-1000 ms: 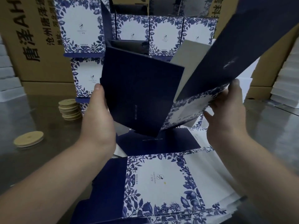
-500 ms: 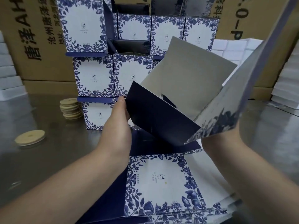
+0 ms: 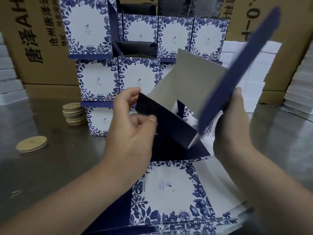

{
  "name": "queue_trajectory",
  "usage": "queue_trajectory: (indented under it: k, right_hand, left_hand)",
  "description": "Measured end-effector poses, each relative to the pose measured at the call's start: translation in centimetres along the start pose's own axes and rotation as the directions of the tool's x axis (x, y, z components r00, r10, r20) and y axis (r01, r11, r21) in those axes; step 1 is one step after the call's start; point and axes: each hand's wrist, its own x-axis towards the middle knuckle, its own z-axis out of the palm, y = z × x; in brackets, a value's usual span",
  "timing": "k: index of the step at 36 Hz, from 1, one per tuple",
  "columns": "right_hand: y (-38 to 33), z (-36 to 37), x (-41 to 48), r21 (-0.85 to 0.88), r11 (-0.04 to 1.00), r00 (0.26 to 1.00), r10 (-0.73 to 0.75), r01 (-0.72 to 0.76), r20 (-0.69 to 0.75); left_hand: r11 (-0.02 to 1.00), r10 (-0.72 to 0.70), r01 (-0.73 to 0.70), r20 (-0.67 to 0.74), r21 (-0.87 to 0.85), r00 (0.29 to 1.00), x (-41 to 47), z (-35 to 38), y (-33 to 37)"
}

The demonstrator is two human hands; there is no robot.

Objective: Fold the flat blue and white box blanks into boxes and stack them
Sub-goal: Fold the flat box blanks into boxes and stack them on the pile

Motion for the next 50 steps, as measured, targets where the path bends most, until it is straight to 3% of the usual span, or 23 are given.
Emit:
queue_trajectory:
  k: [3,7,10,13,17,21,25,27,30,34,37,40,44,50]
  right_hand:
    - [-0.6,-0.1,-0.2,-0.044,0.999,1.000,0.011,-0.010,0.011]
    - [-0.7,0.0,-0.6,-0.117,0.993,1.000,-0.025,0.026,0.008]
    - [-0.5,0.0,-1.2,-0.153,0.984,0.995,-0.082,0.089,0.051]
    - [-0.8,0.2,-1.8,-0.152,0.980,0.988,-0.112,0.127,0.102]
    - [-0.8,0.3,-2.1,-0.198,0.947,0.963,-0.229,0.254,0.143]
    - [-1.2,0.0,-1.9,-0.203,0.918,0.937,-0.312,0.340,0.156]
    - [-2.0,-0.6,-0.3,-0.157,0.930,0.943,-0.323,0.331,0.073]
    - [-2.3,-0.7,0.3,-0.095,0.959,0.964,-0.267,0.266,0.004]
    - [-2.0,-0.8,1.1,-0.056,0.985,0.982,-0.166,0.161,-0.093]
    - [-0.2,0.2,0.3,0.055,0.989,0.991,0.136,-0.135,-0.014]
    - [1.5,0.8,-1.1,0.079,0.974,0.974,0.206,-0.213,0.088]
    - [1.2,0.9,-1.1,0.153,0.961,0.971,0.220,-0.232,0.092]
    - [0.3,0.6,-0.9,0.455,0.868,0.977,0.213,-0.200,0.024]
    - [0.5,0.9,-2.0,0.476,0.863,0.985,0.123,-0.168,0.124]
  left_hand:
    - [0.990,0.071,-0.093,0.196,0.103,0.978,-0.6,-0.1,0.3]
    - [0.879,0.149,-0.306,0.399,0.365,0.905,-0.8,-0.1,0.5]
    - [0.861,0.084,-0.259,0.381,0.437,0.921,-0.9,0.1,1.0]
    - [0.853,0.154,-0.254,0.245,0.456,0.957,-0.5,0.0,0.9]
    - [0.932,0.136,-0.165,0.112,0.324,0.984,0.0,-0.2,0.5]
    - [0.975,0.047,-0.014,-0.143,0.223,0.989,0.9,-0.9,0.5]
    - [0.993,0.048,-0.001,-0.402,0.114,0.914,3.6,-2.7,0.8]
    - [1.000,-0.026,0.021,-0.487,-0.015,0.873,5.1,-4.1,0.6]
    - [0.934,-0.247,0.102,-0.411,-0.342,0.878,6.9,-6.0,0.1]
    - [0.874,-0.352,0.114,-0.453,-0.472,0.819,7.6,-6.5,-0.3]
    - [0.835,-0.420,0.176,-0.398,-0.521,0.816,7.4,-5.7,-1.3]
    - [0.800,-0.504,0.251,-0.381,-0.545,0.775,7.4,-5.5,-2.3]
    - [0.750,-0.585,0.298,-0.383,-0.591,0.715,8.0,-6.3,-2.9]
    - [0.702,-0.629,0.336,-0.326,-0.628,0.706,7.9,-6.3,-3.5]
